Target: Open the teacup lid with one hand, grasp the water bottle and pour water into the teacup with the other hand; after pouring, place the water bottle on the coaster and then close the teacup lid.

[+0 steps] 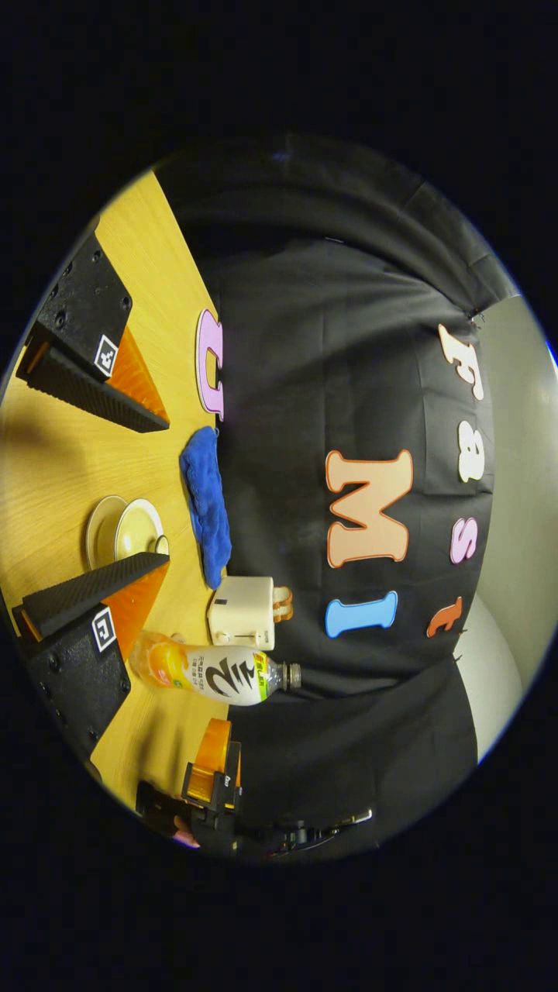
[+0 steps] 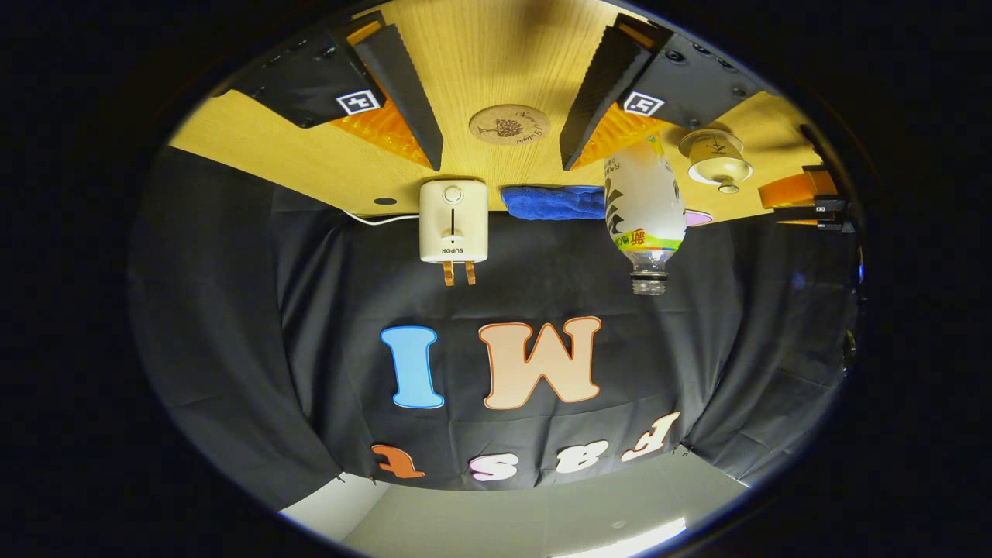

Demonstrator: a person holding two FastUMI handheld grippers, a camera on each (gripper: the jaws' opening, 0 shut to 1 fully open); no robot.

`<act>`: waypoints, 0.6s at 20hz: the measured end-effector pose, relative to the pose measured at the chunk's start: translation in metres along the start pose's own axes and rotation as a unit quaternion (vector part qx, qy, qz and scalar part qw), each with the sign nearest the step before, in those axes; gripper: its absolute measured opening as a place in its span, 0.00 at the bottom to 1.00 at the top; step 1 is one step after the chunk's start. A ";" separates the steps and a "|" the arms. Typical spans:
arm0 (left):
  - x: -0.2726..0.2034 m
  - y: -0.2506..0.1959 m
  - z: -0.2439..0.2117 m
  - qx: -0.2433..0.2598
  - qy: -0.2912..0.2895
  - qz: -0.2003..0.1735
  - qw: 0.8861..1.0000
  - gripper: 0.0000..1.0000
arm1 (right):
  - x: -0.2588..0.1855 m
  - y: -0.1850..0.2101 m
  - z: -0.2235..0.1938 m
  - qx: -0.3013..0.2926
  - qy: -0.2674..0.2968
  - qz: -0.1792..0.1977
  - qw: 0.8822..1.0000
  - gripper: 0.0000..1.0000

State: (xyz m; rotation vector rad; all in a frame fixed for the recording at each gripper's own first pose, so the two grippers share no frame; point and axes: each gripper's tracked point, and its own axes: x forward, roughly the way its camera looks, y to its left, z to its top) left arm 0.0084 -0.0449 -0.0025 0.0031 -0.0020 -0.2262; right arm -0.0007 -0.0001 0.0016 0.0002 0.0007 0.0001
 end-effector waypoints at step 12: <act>0.022 -0.032 -0.008 0.005 0.023 -0.067 0.997 0.91 | 0.000 0.000 0.000 0.000 0.000 0.000 1.000 0.97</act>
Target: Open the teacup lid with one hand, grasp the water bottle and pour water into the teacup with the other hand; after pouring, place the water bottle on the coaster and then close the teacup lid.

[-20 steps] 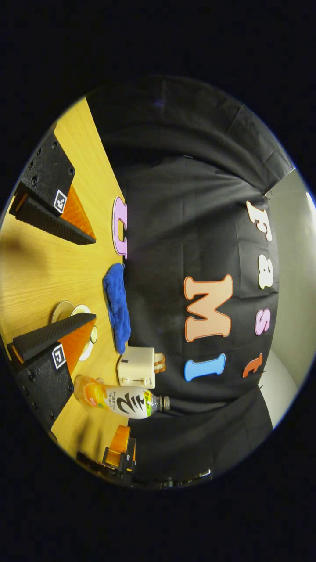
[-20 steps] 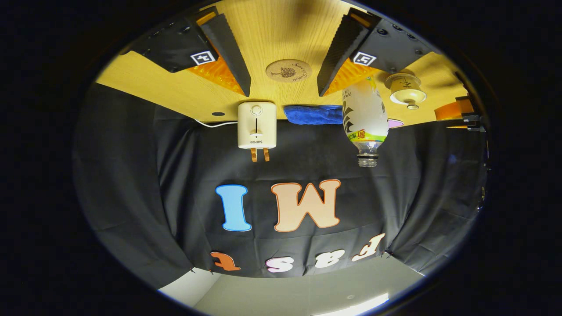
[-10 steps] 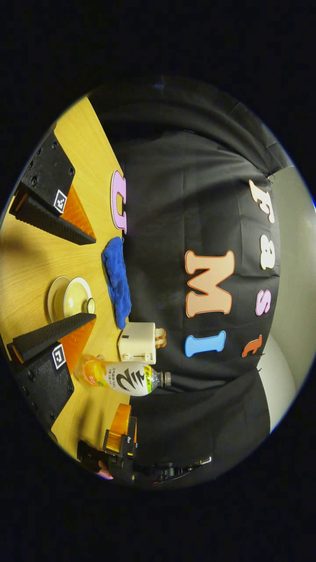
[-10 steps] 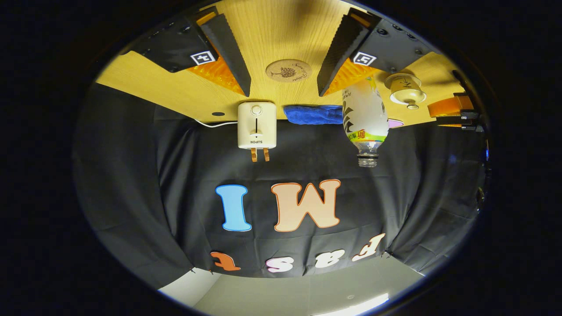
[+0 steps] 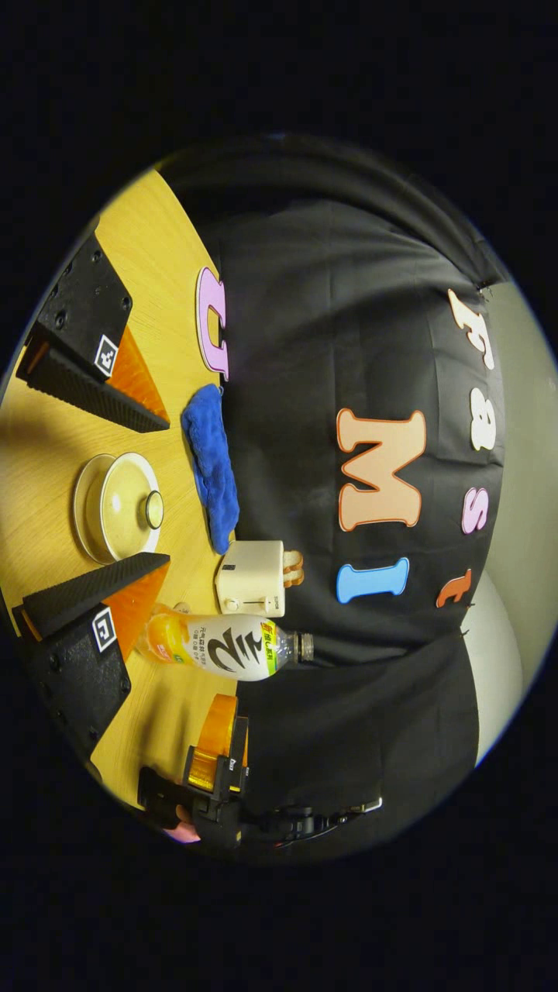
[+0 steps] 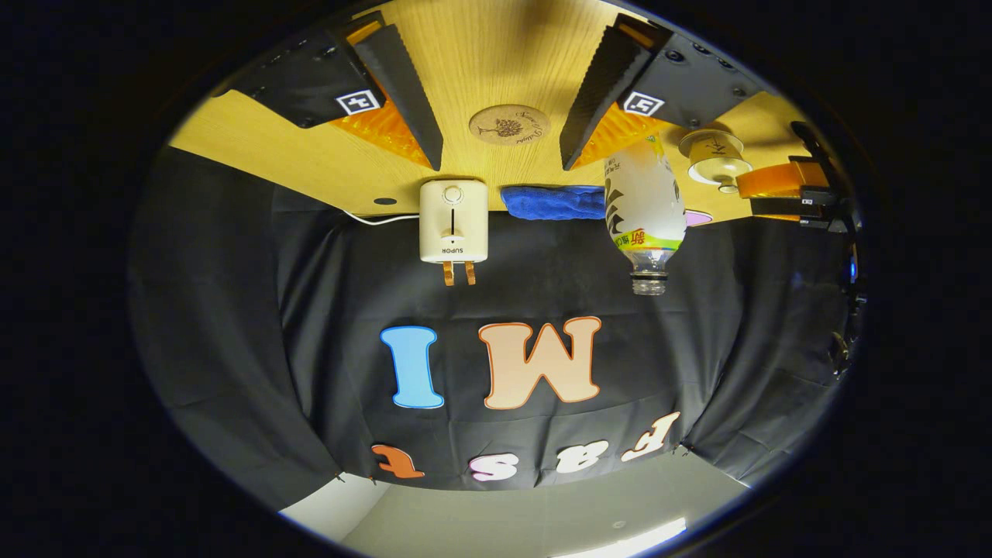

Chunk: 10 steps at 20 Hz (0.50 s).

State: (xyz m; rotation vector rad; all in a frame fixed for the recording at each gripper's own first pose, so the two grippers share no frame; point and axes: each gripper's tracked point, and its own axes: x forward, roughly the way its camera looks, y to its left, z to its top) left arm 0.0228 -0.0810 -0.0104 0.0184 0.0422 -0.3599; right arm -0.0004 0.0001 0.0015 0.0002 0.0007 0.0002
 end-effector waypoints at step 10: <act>0.024 -0.014 -0.014 0.011 0.052 -0.029 0.998 0.86 | -0.001 0.001 0.000 0.000 0.000 0.003 1.000 0.96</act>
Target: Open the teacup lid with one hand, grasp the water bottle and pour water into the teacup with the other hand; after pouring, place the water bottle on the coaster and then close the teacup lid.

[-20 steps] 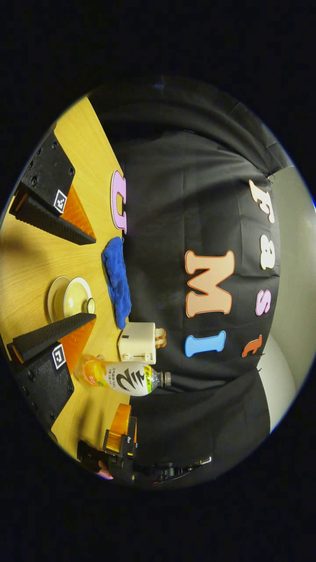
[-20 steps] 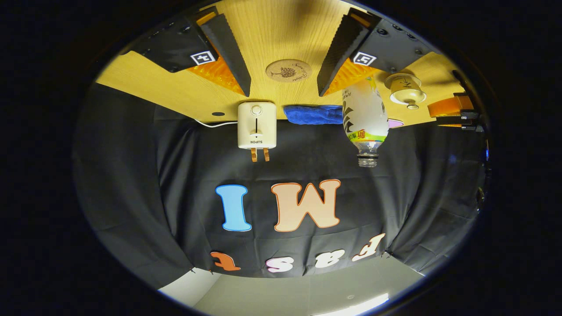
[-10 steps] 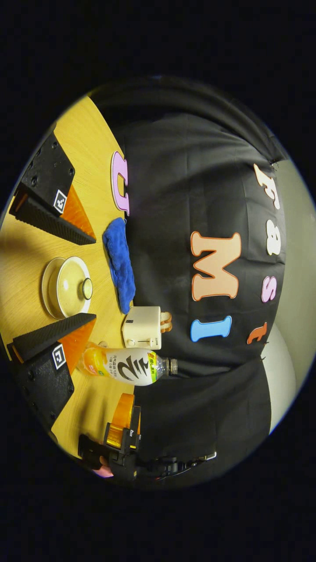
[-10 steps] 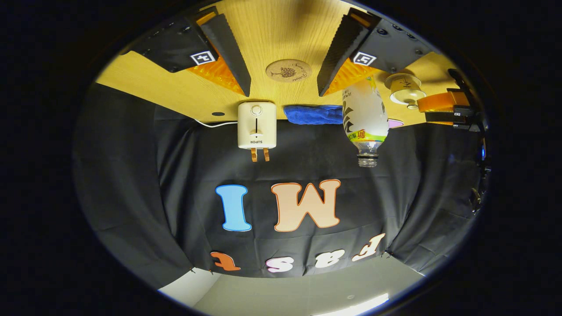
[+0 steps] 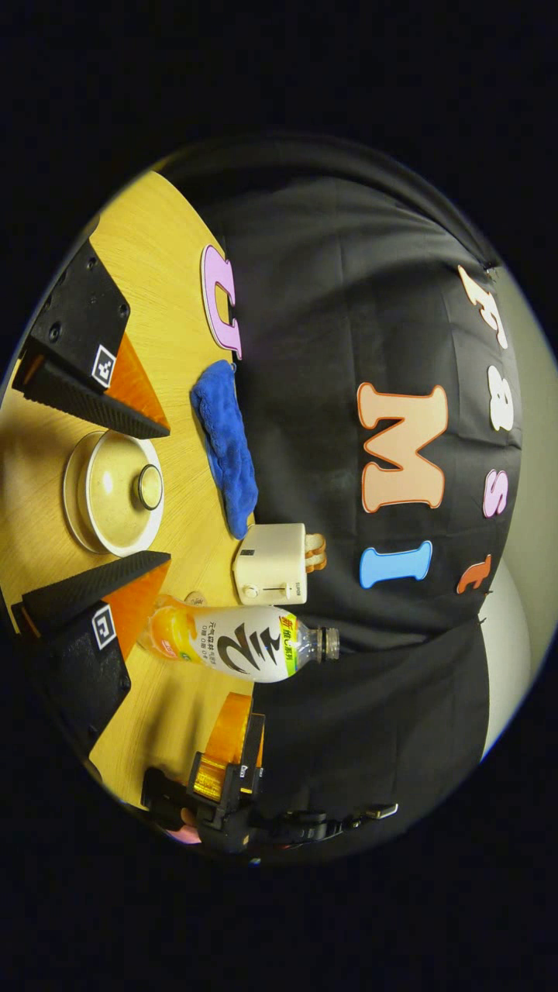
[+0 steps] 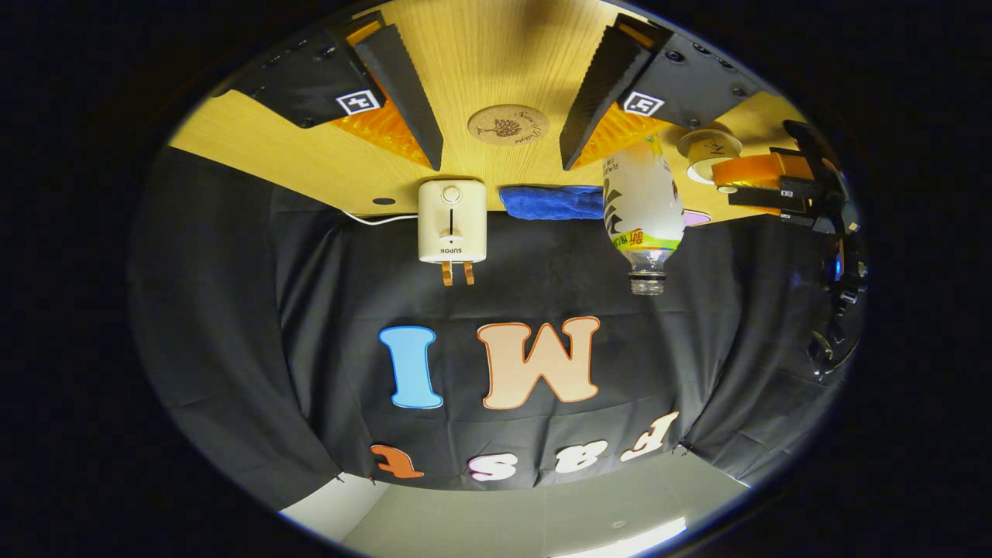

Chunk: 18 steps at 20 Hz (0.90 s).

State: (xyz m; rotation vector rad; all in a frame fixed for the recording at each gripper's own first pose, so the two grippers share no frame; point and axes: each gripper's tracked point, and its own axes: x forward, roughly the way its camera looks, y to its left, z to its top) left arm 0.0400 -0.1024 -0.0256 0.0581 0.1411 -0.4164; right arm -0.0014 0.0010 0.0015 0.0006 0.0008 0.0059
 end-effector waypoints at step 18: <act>0.011 0.001 0.001 0.049 0.007 0.017 0.999 0.36 | 0.000 0.000 0.000 0.000 0.000 0.000 1.000 0.96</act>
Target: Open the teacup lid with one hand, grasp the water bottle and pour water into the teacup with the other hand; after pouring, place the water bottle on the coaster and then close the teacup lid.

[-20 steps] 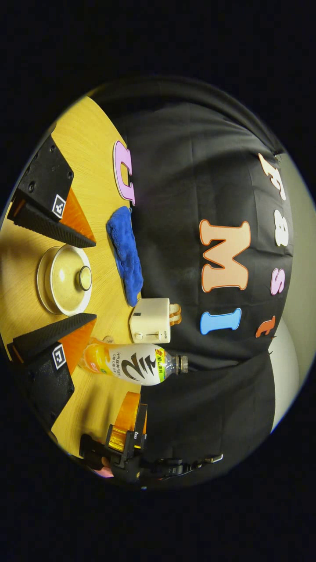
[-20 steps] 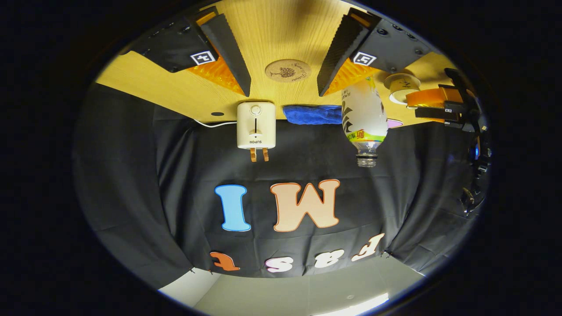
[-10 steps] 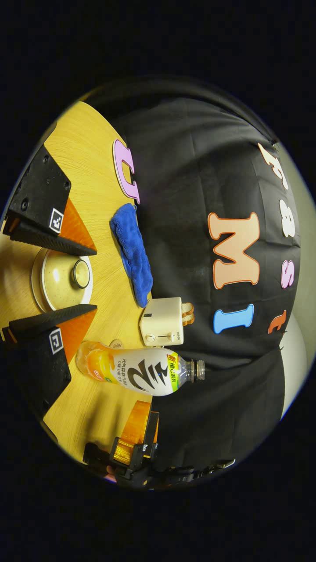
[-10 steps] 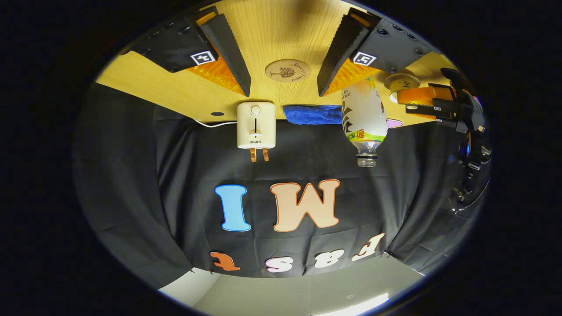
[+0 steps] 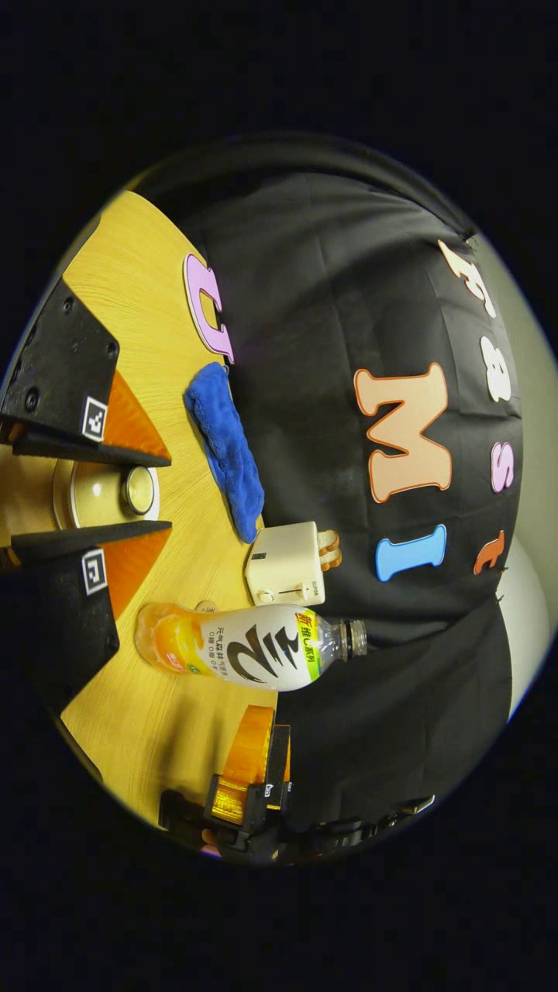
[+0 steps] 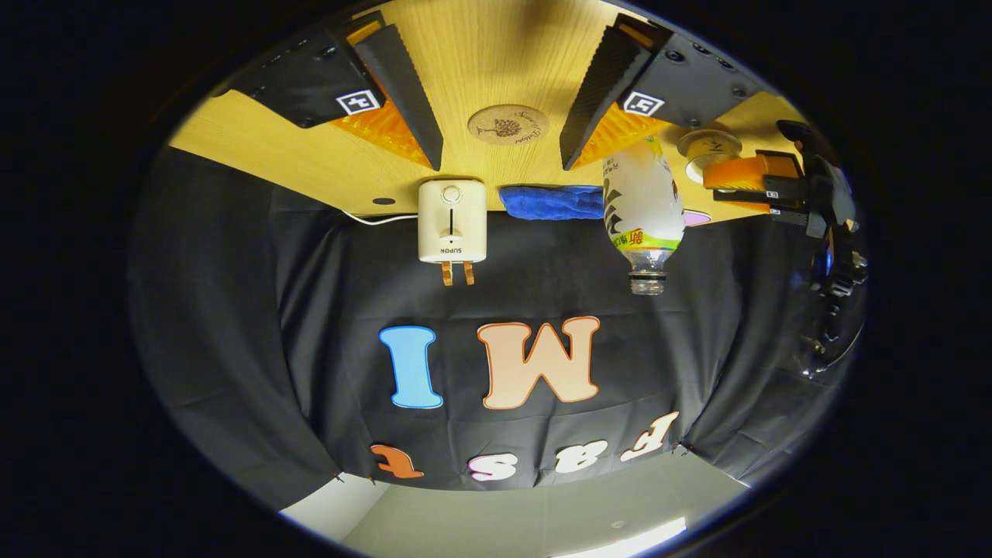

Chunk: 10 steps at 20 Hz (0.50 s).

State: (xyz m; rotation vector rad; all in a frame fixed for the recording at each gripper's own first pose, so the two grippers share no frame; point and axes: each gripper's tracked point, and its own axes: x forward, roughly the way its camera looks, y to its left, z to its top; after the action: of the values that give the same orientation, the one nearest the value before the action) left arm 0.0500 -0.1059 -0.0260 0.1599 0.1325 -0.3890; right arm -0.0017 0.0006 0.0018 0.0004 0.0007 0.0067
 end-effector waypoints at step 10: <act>-0.005 0.005 0.007 -0.025 -0.024 -0.002 0.999 0.26 | 0.000 0.000 0.000 0.000 0.000 0.000 1.000 0.97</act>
State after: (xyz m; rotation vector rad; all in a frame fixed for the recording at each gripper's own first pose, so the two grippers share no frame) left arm 0.0483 -0.1011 -0.0182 0.1015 0.0942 -0.3926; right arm -0.0020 0.0006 0.0021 0.0003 0.0010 0.0067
